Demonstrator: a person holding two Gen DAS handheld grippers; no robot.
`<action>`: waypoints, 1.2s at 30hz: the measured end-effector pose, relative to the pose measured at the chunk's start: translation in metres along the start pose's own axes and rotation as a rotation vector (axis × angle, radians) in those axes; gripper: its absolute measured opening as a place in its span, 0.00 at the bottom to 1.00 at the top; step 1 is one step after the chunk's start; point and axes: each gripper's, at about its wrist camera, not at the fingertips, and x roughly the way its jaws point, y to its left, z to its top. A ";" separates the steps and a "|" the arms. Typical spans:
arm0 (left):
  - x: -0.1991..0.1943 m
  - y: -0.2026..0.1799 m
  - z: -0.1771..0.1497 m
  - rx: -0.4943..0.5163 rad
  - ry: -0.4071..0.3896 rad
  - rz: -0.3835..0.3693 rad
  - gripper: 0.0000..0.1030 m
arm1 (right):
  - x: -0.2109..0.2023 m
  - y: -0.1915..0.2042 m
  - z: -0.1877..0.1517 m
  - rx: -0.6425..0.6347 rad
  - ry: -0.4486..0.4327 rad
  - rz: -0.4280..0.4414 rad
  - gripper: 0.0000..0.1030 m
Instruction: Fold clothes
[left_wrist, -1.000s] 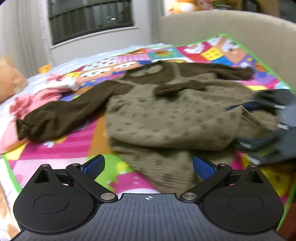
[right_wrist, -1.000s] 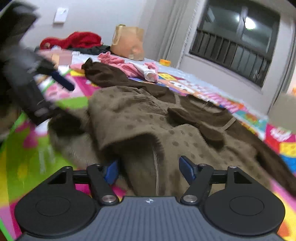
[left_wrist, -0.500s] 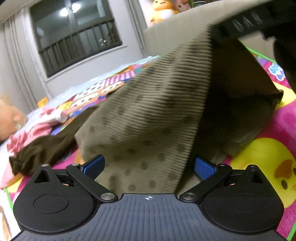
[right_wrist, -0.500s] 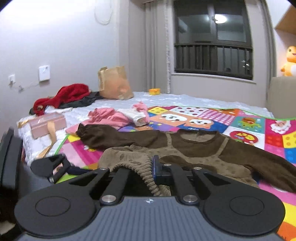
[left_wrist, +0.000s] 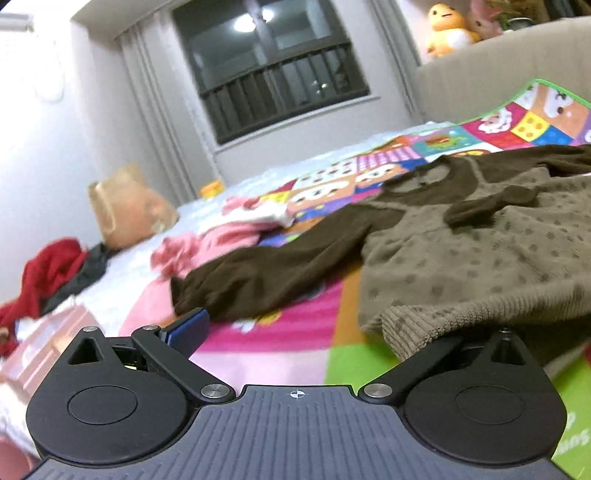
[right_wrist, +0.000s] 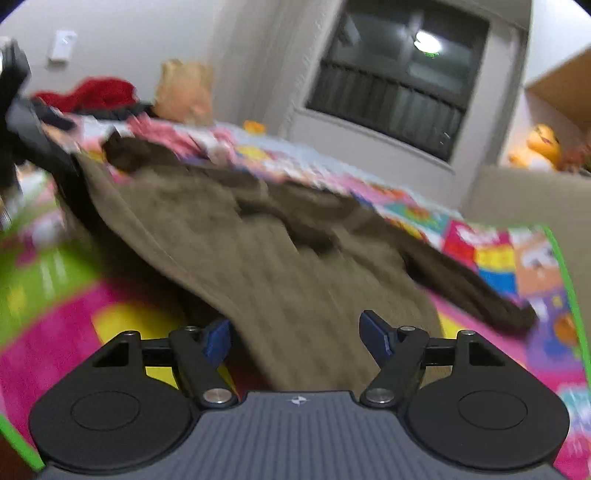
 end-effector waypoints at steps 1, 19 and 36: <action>0.000 0.004 -0.002 -0.005 0.008 -0.003 1.00 | -0.002 -0.004 -0.007 -0.005 0.015 -0.023 0.72; 0.006 0.005 -0.020 -0.084 0.108 -0.077 1.00 | 0.022 -0.073 -0.035 0.187 0.085 -0.324 0.80; -0.056 0.017 0.024 -0.030 -0.175 0.065 1.00 | -0.026 -0.130 0.013 0.367 -0.116 -0.183 0.11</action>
